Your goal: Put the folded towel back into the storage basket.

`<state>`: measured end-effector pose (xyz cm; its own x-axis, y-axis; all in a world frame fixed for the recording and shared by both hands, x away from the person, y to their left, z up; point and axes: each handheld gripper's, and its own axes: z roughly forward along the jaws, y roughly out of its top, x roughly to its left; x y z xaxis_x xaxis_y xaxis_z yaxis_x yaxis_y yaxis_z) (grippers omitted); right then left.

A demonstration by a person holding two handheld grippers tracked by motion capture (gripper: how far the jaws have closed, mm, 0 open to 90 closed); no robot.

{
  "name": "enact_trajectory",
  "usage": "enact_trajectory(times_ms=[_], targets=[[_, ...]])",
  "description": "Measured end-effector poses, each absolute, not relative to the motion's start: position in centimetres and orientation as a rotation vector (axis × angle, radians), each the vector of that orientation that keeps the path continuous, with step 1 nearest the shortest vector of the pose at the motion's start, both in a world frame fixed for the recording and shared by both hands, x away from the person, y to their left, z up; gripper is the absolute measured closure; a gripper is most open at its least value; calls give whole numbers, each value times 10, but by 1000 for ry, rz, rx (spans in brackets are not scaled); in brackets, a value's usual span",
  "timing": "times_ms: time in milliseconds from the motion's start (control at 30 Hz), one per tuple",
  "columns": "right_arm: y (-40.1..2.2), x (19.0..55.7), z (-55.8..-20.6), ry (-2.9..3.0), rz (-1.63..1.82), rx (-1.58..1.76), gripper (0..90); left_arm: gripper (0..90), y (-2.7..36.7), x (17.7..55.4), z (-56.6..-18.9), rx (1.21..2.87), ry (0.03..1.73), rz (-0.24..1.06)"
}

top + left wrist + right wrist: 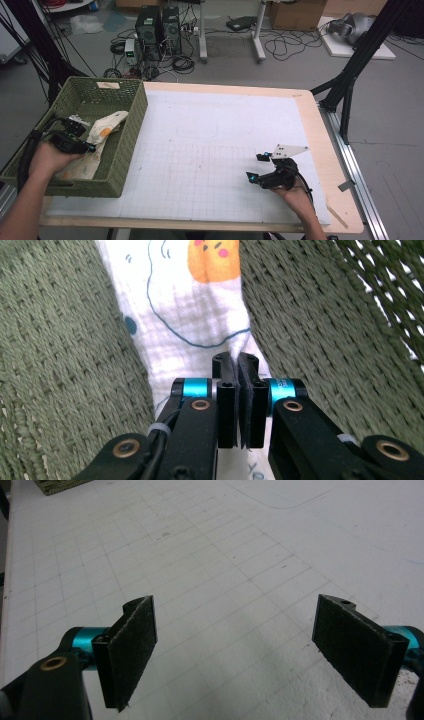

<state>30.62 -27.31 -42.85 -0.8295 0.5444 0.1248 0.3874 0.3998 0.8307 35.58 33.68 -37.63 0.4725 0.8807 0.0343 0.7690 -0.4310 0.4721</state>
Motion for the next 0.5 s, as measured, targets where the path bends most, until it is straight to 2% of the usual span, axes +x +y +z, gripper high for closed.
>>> enact_trajectory(times_ms=[133, 367, 433, 500], targets=[[-273, 306, -429, 2486, 1398, 831, 173, 870, 338, 361, -373, 2277, 1406, 369], [-271, 307, -429, 2490, 1397, 829, 173, 862, 337, 364, -380, 2320, 1421, 305], [-270, 307, -429, 2491, 1395, 825, 173, 822, 335, 365, -385, 2362, 1402, 220], [-270, 307, -430, 2491, 1393, 822, 173, 729, 333, 365, -389, 2401, 1402, 194]])
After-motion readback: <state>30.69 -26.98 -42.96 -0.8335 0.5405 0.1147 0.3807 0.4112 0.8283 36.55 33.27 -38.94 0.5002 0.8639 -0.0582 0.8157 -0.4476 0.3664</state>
